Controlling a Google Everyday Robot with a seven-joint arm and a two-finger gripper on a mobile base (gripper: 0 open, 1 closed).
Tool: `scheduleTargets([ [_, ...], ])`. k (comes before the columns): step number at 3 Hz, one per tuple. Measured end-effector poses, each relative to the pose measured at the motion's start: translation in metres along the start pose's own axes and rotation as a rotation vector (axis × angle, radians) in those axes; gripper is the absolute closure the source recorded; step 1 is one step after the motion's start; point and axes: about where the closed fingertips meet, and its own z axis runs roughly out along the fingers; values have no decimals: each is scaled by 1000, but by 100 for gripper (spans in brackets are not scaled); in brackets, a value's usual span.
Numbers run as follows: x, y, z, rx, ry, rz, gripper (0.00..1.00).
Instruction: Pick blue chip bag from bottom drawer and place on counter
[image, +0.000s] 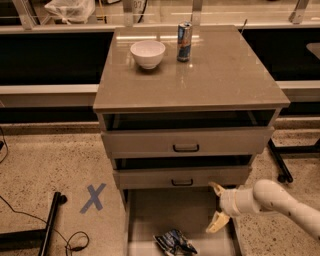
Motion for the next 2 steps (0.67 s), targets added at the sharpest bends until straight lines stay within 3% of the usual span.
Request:
scheduleTargets([
  [2, 27, 19, 48, -66, -48, -25, 0],
])
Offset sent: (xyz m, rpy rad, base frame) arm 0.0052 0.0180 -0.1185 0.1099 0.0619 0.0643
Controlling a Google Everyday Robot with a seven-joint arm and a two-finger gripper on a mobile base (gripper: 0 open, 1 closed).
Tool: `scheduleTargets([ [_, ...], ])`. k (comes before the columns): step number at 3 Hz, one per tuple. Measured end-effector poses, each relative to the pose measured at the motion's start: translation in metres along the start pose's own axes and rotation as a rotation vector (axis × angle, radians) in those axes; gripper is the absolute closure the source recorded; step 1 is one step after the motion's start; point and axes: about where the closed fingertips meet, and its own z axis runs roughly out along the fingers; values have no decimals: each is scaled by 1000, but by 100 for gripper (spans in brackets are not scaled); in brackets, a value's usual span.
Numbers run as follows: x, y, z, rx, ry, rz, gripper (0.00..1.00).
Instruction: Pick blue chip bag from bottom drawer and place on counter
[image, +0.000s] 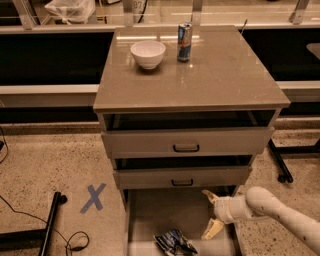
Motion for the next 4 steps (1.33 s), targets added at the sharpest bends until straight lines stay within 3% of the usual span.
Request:
scheduleTargets([
  [1, 49, 12, 65, -70, 4, 28, 0],
  [2, 74, 22, 101, -120, 15, 29, 0],
  [4, 101, 38, 153, -169, 63, 43, 0],
])
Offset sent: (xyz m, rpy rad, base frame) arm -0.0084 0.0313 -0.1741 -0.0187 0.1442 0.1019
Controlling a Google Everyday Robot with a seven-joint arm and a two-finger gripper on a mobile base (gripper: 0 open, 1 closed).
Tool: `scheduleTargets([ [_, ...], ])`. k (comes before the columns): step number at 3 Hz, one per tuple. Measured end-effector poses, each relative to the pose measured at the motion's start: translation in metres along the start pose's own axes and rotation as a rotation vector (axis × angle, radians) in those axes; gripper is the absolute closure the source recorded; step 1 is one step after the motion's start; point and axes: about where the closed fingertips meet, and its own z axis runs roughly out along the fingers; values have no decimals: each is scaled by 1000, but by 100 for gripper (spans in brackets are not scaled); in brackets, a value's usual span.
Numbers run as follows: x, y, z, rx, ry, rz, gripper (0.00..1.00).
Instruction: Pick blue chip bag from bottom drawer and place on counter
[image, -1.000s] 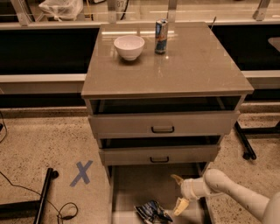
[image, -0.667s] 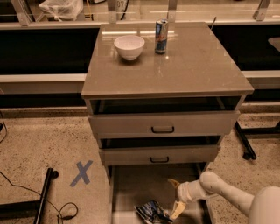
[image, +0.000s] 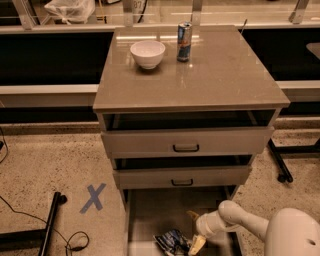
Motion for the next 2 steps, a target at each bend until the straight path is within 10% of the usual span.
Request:
scheduleTargets([
  [2, 7, 1, 19, 1, -7, 40, 19],
])
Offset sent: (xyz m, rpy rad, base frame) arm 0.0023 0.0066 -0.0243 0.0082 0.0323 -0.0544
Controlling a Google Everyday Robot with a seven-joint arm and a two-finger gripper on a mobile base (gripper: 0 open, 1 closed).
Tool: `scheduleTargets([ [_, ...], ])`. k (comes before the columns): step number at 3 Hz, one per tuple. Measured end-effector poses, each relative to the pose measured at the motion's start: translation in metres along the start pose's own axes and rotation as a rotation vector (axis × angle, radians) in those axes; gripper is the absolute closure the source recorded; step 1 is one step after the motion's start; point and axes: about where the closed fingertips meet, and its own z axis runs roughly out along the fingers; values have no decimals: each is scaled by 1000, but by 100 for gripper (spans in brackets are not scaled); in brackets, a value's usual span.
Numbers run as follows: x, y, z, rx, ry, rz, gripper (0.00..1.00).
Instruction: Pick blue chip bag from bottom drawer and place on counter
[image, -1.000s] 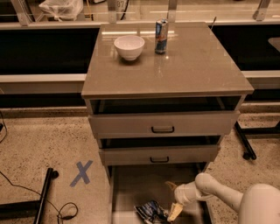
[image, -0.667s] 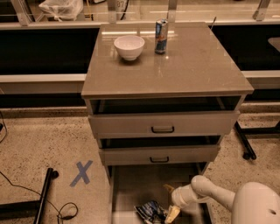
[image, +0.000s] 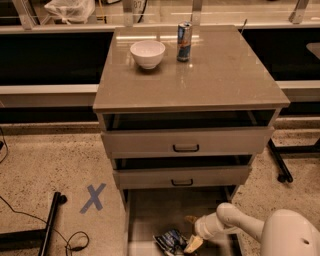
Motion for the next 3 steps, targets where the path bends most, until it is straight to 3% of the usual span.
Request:
scheduleTargets([
  [1, 5, -3, 3, 6, 2, 23, 50],
  [2, 9, -6, 1, 19, -3, 43, 73],
  [3, 6, -10, -7, 34, -79, 64, 96],
])
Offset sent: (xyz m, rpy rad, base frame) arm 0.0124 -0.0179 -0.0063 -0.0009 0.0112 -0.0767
